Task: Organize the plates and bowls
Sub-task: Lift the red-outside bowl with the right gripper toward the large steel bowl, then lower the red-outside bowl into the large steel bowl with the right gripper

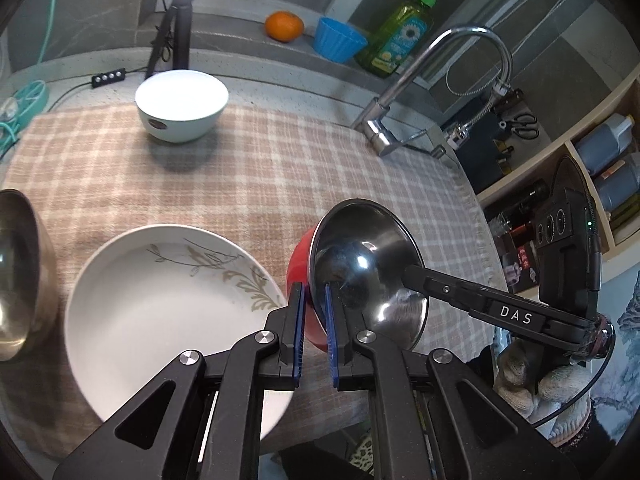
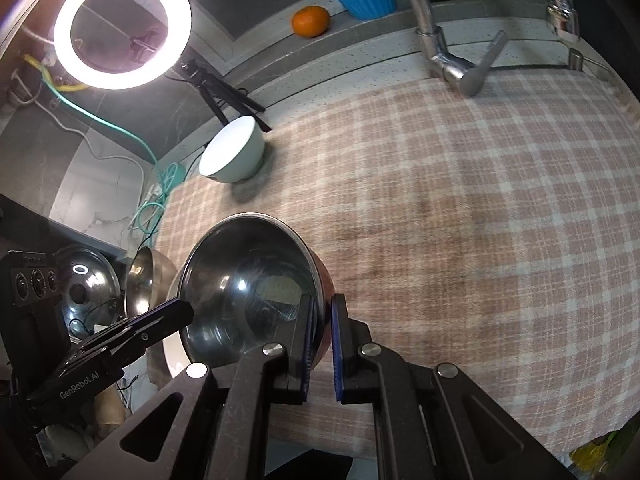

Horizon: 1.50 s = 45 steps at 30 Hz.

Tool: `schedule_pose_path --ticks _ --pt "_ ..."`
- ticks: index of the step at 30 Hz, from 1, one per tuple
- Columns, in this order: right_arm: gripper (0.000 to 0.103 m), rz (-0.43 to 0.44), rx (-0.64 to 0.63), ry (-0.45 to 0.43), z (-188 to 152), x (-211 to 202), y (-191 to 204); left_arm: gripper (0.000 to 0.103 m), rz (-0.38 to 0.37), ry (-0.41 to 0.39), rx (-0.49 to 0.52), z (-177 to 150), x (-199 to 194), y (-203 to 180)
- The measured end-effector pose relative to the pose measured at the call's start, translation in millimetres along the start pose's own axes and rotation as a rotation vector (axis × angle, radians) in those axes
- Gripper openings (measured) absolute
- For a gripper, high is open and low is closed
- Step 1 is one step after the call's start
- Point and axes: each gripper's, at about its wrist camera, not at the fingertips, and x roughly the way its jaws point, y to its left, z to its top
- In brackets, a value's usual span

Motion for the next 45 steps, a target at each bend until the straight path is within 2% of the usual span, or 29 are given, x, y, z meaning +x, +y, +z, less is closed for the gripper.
schedule_pose_path --ticks 9,24,45 --pt "0.008 0.05 -0.081 0.014 11.5 12.9 50.6 0.008 0.034 -0.074 -0.064 0.5 -37.9 32.9" --pt "0.008 0.109 -0.238 0.061 17.0 50.6 138.1 0.008 0.105 -0.168 -0.203 -16.4 -91.2 102.8" --pt "0.008 0.15 -0.392 0.136 17.1 122.9 246.8 0.008 0.211 -0.241 -0.371 -30.4 -129.9 194.6"
